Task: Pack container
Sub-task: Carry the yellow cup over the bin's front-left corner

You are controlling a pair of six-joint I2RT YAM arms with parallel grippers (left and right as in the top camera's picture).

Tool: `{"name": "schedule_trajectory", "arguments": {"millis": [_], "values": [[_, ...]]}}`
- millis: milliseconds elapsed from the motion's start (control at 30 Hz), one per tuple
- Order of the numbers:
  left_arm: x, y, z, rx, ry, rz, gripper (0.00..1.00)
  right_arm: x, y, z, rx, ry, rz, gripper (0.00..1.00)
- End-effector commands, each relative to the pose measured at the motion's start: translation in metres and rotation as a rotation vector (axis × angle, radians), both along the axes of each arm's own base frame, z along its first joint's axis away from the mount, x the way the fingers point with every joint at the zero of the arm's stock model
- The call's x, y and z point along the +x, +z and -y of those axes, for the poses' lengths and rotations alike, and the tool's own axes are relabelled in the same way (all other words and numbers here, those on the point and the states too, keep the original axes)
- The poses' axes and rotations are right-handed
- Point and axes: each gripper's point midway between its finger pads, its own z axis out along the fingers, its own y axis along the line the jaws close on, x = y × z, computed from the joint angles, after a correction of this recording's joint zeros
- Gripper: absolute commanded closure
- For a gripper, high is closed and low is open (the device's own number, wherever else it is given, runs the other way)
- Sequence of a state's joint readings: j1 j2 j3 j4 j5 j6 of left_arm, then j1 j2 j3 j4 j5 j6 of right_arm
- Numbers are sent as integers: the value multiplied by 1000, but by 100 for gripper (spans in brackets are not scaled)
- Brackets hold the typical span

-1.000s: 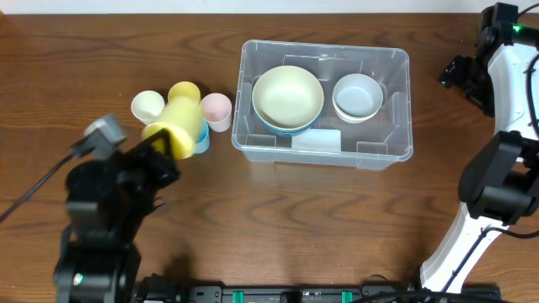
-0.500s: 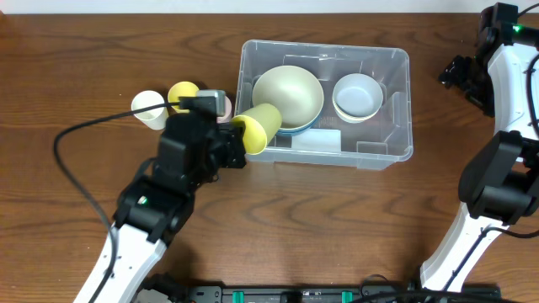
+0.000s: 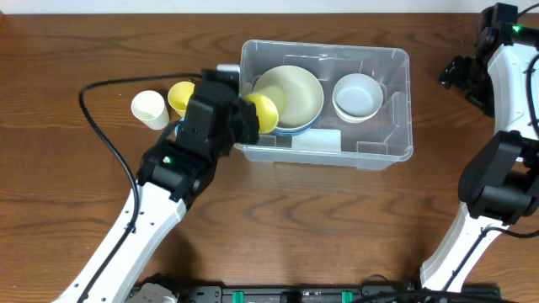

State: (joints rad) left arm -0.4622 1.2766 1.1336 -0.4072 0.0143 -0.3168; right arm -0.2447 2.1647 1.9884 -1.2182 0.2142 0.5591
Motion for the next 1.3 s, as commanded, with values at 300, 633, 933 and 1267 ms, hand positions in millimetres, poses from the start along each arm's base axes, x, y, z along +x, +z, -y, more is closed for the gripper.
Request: {"name": "schedule_trajectory", "arguments": {"millis": [300,633,933,1267], "values": [[10,-52,-4,89,60,-161,94,-2,-4,7,-10,-25,-10,1],[9,-71,4,114,42,-202,94,-2,-4,7,-10,-24,-10,1],[-3,-78,0,167,37,-281,94,-2,-4,7,-10,-25,-10,1],[-9,-20,-6,200,30,-284,94,-2,-4,7,-10,-25,-10,1]]}}
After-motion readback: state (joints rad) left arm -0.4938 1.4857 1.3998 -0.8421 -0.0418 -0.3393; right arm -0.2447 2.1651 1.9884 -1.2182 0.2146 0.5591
